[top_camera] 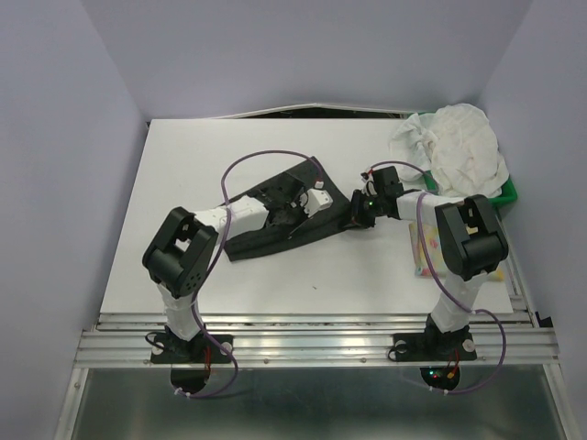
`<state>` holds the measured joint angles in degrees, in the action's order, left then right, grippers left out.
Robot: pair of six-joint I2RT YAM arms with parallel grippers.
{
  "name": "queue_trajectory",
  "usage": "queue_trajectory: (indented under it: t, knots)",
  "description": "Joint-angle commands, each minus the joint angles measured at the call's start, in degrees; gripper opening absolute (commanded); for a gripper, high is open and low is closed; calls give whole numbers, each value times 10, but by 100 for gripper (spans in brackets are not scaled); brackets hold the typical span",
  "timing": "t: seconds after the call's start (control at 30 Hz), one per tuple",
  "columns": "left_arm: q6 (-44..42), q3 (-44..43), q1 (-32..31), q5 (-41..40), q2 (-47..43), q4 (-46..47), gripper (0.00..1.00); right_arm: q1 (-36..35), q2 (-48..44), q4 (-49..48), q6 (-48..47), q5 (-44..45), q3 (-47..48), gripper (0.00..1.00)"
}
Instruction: Fold and stack the skirts
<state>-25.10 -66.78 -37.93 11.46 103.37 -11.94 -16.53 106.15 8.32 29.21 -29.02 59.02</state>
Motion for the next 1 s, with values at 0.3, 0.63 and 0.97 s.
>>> queue_trajectory:
  t: [0.3, 0.63, 0.97]
  knots:
    - [-25, 78, -46, -65, -110, 41, 0, 3, 23, 6, -7, -4, -3, 15]
    - [-34, 111, -86, -134, -137, 25, 0, 3, 17, 17, -6, 14, -2, 7]
    - [-11, 140, -93, -94, -93, 31, 0, 3, -20, 50, -24, 35, 20, 15]
